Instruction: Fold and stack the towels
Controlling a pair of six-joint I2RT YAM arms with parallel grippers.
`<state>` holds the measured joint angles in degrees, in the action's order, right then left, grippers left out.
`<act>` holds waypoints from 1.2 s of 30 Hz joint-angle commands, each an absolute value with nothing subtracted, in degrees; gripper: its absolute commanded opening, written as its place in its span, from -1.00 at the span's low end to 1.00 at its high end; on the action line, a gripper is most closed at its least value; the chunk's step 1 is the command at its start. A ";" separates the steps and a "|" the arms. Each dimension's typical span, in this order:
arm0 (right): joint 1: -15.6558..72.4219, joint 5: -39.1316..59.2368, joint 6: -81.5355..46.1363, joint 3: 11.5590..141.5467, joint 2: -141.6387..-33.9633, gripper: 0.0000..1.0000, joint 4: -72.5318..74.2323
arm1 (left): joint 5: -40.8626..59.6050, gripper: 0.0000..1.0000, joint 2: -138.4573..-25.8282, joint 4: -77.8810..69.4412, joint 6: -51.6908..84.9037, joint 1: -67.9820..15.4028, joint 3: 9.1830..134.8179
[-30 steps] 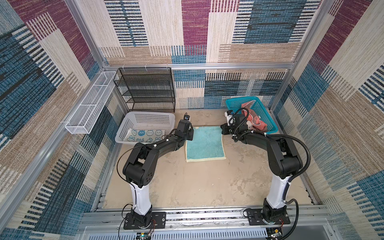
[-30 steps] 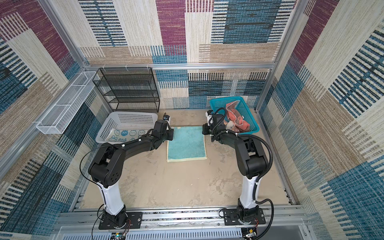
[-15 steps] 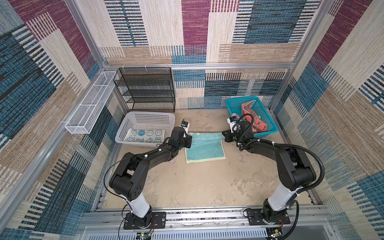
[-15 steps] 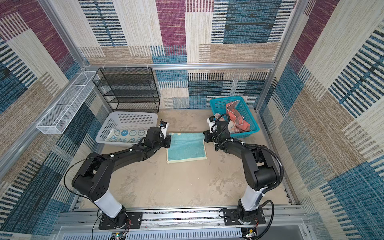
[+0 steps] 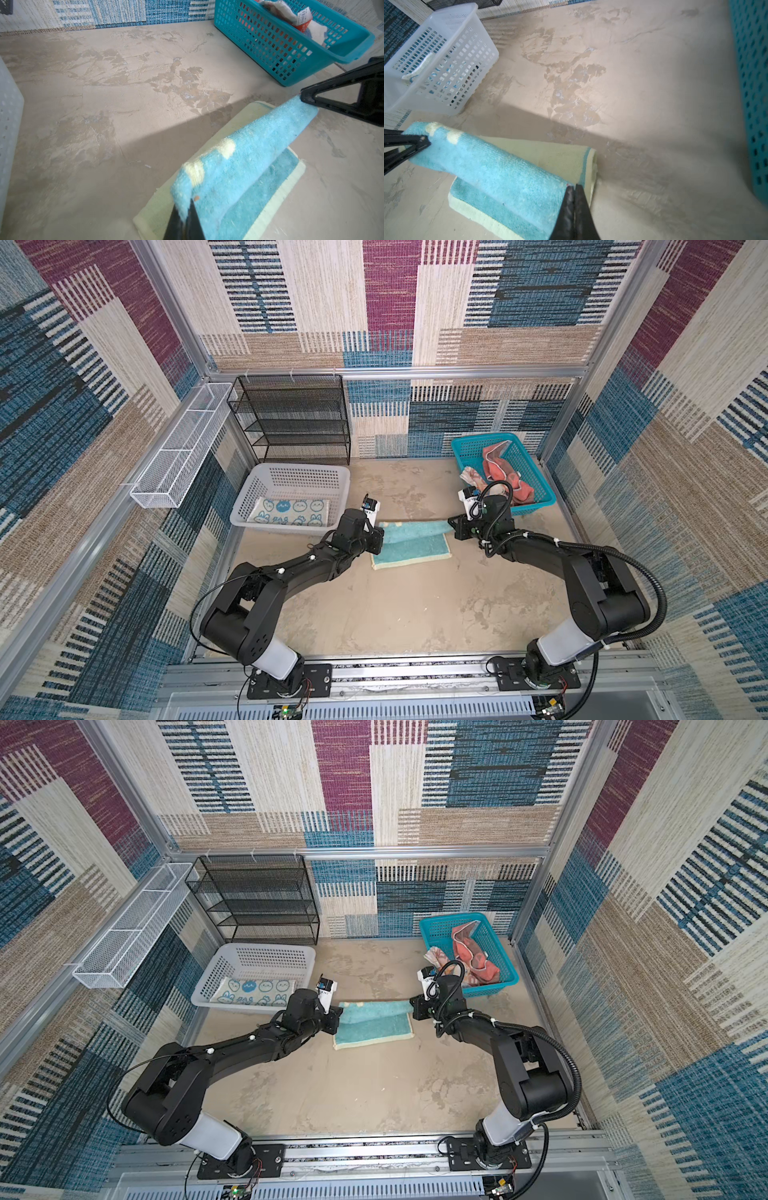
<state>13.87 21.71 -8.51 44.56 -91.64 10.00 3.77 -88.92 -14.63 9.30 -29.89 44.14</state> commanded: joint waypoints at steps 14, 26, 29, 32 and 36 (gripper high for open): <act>14.59 24.99 -11.86 38.00 -90.43 -1.00 10.90 | -1.20 -1.00 -87.65 -13.91 11.28 -35.15 38.89; 14.66 24.06 -12.79 35.28 -89.07 -0.65 10.56 | -12.57 -0.25 -88.04 -20.32 9.50 -41.31 33.17; 14.61 23.09 -13.01 34.56 -88.01 -0.55 9.95 | -14.32 -0.12 -86.56 -20.37 9.14 -42.54 31.81; 14.65 21.98 -13.17 33.86 -87.41 -0.47 9.43 | -16.68 -0.05 -84.72 -20.00 9.22 -44.04 30.28; 14.66 20.95 -13.69 32.64 -86.03 -0.33 9.03 | -19.48 0.01 -82.18 -18.65 10.44 -45.59 28.28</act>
